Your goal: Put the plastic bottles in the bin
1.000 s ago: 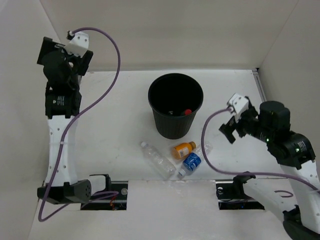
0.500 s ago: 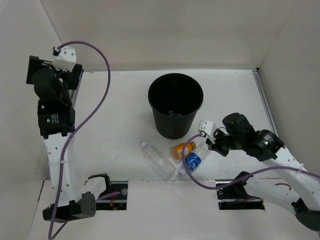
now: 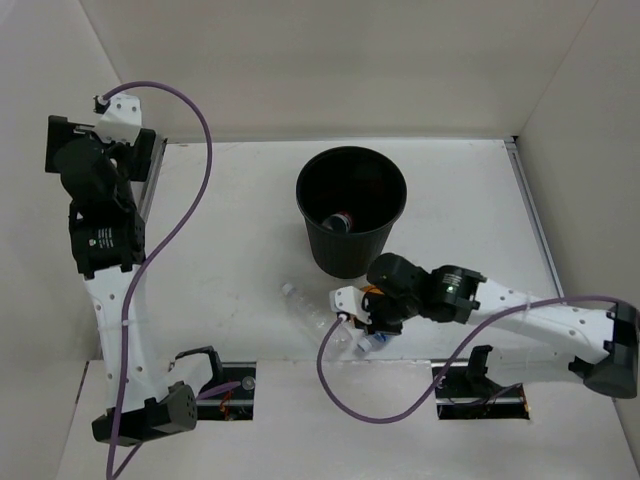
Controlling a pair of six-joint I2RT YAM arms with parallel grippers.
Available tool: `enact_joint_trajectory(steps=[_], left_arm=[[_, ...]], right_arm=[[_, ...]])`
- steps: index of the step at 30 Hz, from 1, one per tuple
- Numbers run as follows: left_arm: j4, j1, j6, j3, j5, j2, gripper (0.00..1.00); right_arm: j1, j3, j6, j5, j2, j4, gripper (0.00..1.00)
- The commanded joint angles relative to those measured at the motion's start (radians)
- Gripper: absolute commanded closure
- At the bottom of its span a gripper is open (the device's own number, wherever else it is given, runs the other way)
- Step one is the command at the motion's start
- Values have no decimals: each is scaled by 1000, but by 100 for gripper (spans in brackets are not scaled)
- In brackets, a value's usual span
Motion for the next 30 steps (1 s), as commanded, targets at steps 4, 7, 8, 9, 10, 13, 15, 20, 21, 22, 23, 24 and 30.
enact_joint_trajectory(steps=[4,7,8,9,10,13,15,20,21,22,23,24,30], left_arm=[[7,-4,-7,41,32,-52,0],[-13,-2,0,58,38,-66,0],[-18,-2,2,60,38,-69,0],[-21,-2,5,60,38,-72,0],[-24,-1,8,58,38,-75,0],[-29,3,14,43,38,-80,0],[-30,6,14,29,38,-84,0],[-30,15,4,6,44,-89,0],[-30,18,0,6,48,-90,0],[-30,19,-3,6,52,-92,0],[-30,21,-4,6,53,-94,0],[-30,21,-4,6,56,-95,0],[-50,21,-6,9,71,-106,0]], right_arm=[[-4,-40,-95,-57,166,208,100],[-44,-47,-146,-51,231,276,100],[-62,-42,-149,-51,246,296,100],[-79,-36,-155,-49,261,311,100],[-91,-25,-166,-46,280,317,100],[-129,-1,-209,-32,312,333,100],[-165,28,-223,-31,330,331,100],[-223,45,-289,0,358,365,100],[-234,42,-298,12,364,383,100],[-246,41,-302,20,372,399,100],[-255,45,-309,26,383,411,100],[-266,52,-316,30,392,420,100],[-304,71,-338,81,449,514,100]])
